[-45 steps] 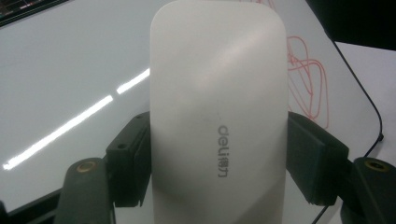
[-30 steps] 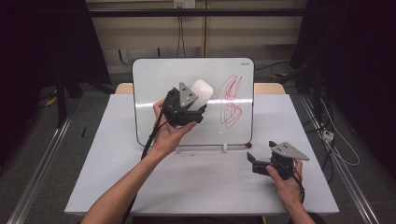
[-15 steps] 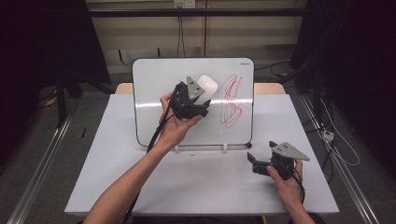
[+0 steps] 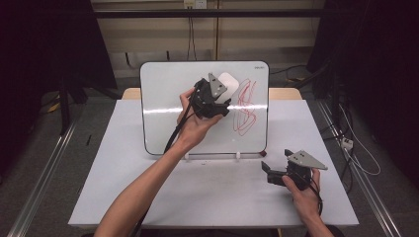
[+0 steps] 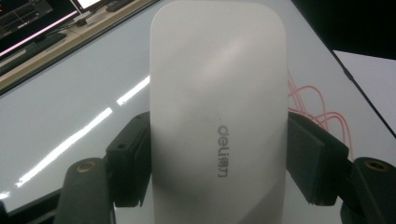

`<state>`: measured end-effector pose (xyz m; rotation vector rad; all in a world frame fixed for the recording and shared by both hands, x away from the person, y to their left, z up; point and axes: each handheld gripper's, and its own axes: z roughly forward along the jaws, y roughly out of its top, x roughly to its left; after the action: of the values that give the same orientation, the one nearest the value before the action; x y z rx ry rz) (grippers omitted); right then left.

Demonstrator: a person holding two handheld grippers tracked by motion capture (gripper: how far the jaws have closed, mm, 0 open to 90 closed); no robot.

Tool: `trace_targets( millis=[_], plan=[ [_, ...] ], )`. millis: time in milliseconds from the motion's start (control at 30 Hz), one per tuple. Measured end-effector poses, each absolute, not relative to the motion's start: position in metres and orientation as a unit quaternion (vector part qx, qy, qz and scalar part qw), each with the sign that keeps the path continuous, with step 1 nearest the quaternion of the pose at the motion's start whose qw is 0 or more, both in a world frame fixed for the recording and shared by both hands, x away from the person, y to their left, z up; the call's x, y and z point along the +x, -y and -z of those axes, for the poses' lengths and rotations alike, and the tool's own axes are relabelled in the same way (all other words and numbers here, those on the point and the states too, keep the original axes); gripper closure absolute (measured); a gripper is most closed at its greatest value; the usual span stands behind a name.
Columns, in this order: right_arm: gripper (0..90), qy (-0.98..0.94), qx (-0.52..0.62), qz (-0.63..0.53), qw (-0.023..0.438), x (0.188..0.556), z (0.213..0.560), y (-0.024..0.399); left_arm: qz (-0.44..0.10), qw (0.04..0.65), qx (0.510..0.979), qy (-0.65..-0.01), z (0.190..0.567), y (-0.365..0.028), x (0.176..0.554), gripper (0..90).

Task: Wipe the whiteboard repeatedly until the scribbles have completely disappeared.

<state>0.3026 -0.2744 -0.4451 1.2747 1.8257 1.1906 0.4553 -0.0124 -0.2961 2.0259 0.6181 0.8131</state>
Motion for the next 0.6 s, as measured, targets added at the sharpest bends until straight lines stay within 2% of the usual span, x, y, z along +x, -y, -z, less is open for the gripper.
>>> trace_targets(
  millis=[600],
  plan=[
    [5.6,-0.69,0.481,-0.45,0.3,0.303,0.445,0.274,-0.327,0.415,0.812,-0.246,0.287,0.037,0.47,31.1]
  ],
)
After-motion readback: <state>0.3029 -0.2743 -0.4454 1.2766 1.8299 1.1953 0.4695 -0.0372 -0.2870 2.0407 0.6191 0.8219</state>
